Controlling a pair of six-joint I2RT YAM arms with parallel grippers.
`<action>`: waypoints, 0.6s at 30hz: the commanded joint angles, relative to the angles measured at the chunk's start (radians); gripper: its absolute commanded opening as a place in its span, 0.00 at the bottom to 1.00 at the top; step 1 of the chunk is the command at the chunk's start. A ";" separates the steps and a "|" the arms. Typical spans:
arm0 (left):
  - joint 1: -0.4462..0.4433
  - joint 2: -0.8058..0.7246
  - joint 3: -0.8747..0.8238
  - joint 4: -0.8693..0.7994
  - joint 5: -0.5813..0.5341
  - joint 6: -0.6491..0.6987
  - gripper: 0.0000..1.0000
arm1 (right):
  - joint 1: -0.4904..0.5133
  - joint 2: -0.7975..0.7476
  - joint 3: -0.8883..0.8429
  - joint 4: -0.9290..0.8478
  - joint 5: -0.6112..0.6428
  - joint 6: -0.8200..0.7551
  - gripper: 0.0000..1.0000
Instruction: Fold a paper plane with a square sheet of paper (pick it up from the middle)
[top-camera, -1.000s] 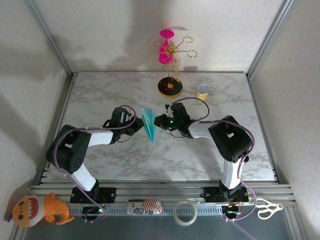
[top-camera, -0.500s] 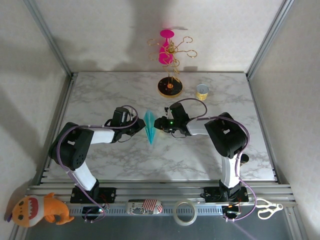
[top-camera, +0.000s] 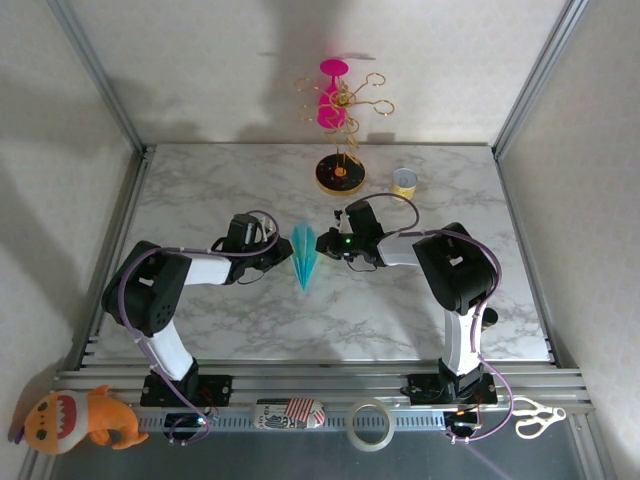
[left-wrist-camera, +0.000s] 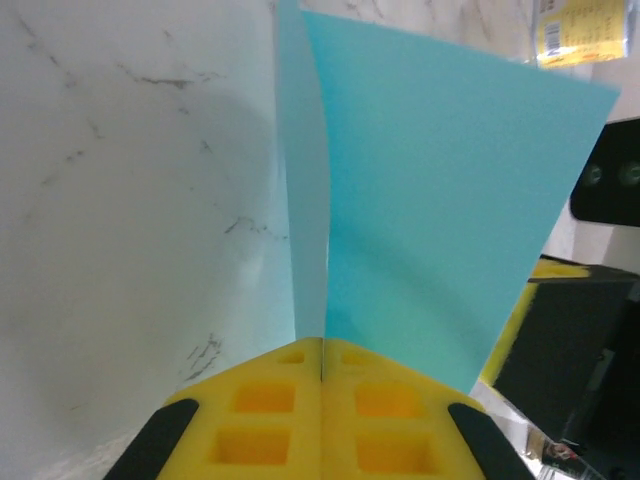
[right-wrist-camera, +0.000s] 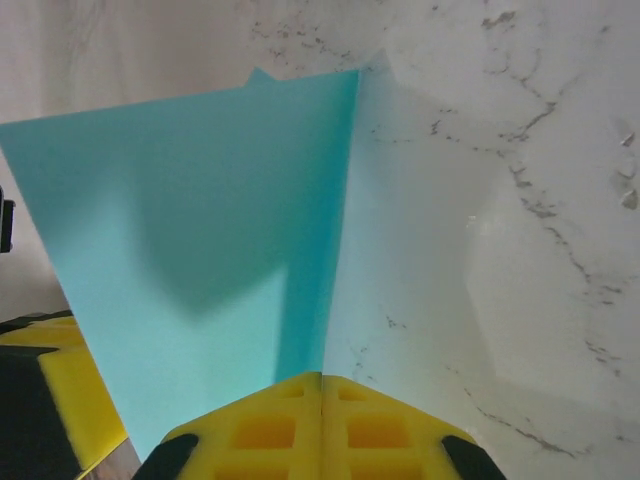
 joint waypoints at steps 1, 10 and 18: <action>-0.004 -0.025 -0.045 0.108 -0.037 -0.080 0.00 | -0.007 -0.027 -0.036 0.015 0.034 0.016 0.02; 0.008 -0.047 -0.105 0.143 -0.098 -0.110 0.00 | -0.026 -0.082 -0.105 0.042 0.083 0.045 0.02; 0.009 -0.032 -0.124 0.153 -0.107 -0.119 0.00 | -0.031 -0.088 -0.135 0.050 0.089 0.060 0.02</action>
